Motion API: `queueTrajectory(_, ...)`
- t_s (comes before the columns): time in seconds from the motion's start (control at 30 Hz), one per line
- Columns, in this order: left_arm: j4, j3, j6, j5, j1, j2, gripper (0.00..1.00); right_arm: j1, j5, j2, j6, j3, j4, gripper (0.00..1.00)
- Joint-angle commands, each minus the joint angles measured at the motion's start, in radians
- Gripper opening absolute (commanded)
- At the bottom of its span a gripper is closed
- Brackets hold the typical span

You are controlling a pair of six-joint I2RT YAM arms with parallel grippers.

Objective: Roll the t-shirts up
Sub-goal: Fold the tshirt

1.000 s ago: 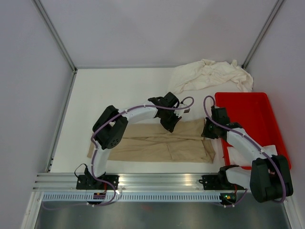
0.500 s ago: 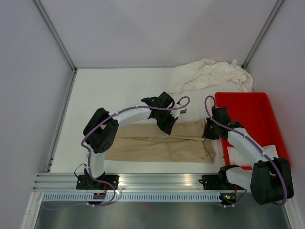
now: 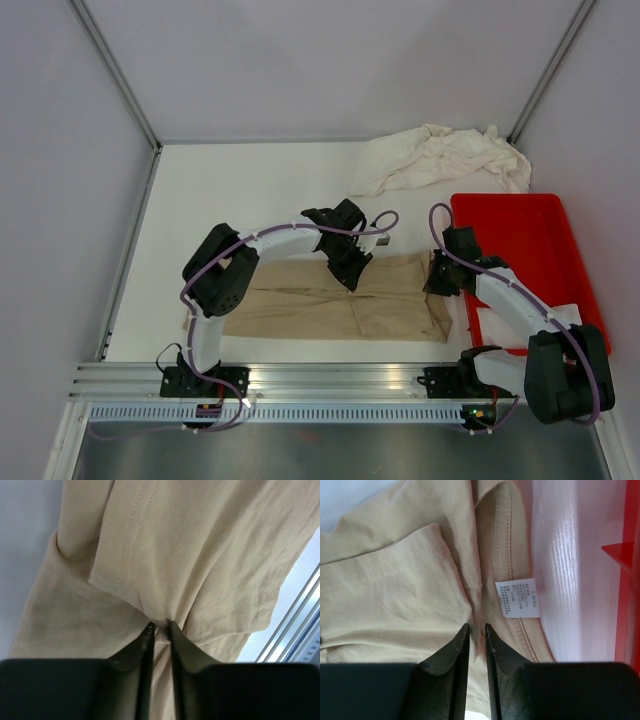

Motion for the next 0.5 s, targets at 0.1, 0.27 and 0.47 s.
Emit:
queueTrajectory(0.1, -0.022, 0.002, 0.06, 0.041, -0.001, -0.104, 0.41, -0.002, 0.124, -0.06, 0.004, 0.068, -0.05, 0.3)
queueTrajectory(0.27, 0.013, 0.029, 0.101, -0.035, -0.001, -0.169, 0.37, 0.0, 0.143, -0.114, -0.011, 0.139, -0.021, 0.19)
queueTrajectory(0.47, 0.036, 0.144, 0.06, -0.009, -0.045, -0.05, 0.34, 0.002, -0.049, -0.014, 0.036, 0.105, 0.158, 0.0)
